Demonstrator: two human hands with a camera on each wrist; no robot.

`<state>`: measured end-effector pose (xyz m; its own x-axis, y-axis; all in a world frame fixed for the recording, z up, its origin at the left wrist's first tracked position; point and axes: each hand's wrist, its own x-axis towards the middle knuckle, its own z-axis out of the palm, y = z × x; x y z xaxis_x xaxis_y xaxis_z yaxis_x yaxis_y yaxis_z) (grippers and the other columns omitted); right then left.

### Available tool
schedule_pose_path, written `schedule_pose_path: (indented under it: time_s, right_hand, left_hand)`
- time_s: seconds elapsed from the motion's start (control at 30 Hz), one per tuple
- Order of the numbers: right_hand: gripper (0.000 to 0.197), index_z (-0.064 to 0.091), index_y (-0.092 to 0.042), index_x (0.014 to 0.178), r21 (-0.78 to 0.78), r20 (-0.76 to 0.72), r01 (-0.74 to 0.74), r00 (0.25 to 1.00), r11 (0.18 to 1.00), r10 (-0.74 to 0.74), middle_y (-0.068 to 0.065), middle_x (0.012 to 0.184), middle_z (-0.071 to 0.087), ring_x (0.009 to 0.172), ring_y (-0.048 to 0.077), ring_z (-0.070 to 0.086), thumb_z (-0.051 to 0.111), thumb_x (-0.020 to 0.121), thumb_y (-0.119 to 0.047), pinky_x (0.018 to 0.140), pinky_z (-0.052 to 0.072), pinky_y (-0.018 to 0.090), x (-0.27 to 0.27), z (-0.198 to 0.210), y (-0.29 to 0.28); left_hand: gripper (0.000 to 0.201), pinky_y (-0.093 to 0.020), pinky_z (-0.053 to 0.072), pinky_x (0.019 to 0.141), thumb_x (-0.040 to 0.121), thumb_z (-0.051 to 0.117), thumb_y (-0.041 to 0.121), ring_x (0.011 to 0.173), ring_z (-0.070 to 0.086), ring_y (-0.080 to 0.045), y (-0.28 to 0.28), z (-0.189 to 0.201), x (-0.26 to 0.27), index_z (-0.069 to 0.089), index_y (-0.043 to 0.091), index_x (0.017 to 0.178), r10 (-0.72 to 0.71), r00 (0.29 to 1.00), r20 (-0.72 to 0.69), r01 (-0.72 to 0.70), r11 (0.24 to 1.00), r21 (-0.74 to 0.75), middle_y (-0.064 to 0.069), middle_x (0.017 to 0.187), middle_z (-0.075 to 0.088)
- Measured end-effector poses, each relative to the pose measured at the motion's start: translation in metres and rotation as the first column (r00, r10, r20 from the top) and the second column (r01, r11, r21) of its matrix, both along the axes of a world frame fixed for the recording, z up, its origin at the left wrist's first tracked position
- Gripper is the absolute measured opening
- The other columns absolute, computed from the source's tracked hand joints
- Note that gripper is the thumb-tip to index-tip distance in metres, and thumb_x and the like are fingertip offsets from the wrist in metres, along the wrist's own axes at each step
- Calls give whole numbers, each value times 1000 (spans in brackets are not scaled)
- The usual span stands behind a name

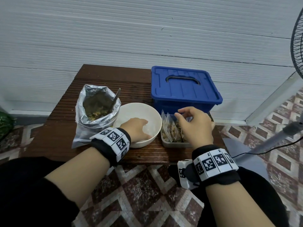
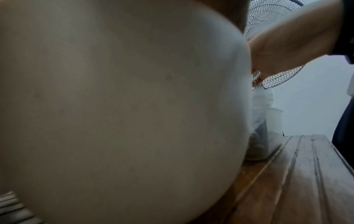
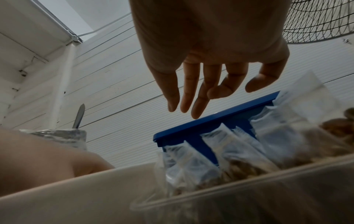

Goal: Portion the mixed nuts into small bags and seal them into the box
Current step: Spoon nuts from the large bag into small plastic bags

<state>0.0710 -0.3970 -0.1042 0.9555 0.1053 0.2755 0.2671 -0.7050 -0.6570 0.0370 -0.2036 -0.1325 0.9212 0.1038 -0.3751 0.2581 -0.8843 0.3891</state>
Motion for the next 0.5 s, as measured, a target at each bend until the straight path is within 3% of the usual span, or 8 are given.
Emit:
schedule_pose_path:
  time_s: [0.13,0.23,0.3,0.4,0.47,0.5]
  right_hand:
    - [13,67,-33,95,-3,-20,5,1000,1000,-5,-14,85,66,98,16,58,63,87,-42,94,39,48,-3,0,2]
    - [14,67,-33,96,-15,-30,14,999,1000,-14,-14,87,65,100,16,56,62,87,-42,92,33,40,-5,1,3]
    - [14,68,-33,96,-27,-31,12,999,1000,-13,-14,88,65,101,16,55,62,88,-42,91,30,38,-6,2,4]
    - [16,69,-30,98,-49,-35,-28,999,998,27,-13,89,66,98,13,54,61,89,-41,82,22,28,-9,5,6]
    - [18,69,-28,99,-51,-34,-78,996,996,77,-13,90,66,93,10,52,61,89,-40,92,30,30,-10,7,8]
    - [21,70,-28,100,-55,-30,-101,995,993,100,-12,92,67,95,11,52,60,88,-42,98,35,37,-11,6,9]
  left_hand:
    - [52,-33,41,104,81,75,25,118,52,-18,1,1,-1,57,20,129,76,994,75,-70,994,-82,0,123,60]
    - [17,-35,47,96,80,76,18,101,60,-17,2,0,0,66,24,92,214,963,164,-175,958,-227,3,98,64]
    - [15,-35,49,91,83,73,18,89,60,-15,2,3,1,62,26,77,271,933,237,-193,931,-309,5,86,64]
    - [11,-31,48,82,88,67,23,83,58,-13,-2,10,1,59,25,80,328,889,321,-205,909,-363,6,80,60]
    - [10,-28,47,80,91,63,27,85,58,-12,-5,13,1,57,25,83,348,850,396,-190,903,-385,5,85,62]
    - [9,-26,47,79,93,60,27,84,58,-10,-6,16,0,55,25,86,359,824,438,-170,895,-413,5,87,62]
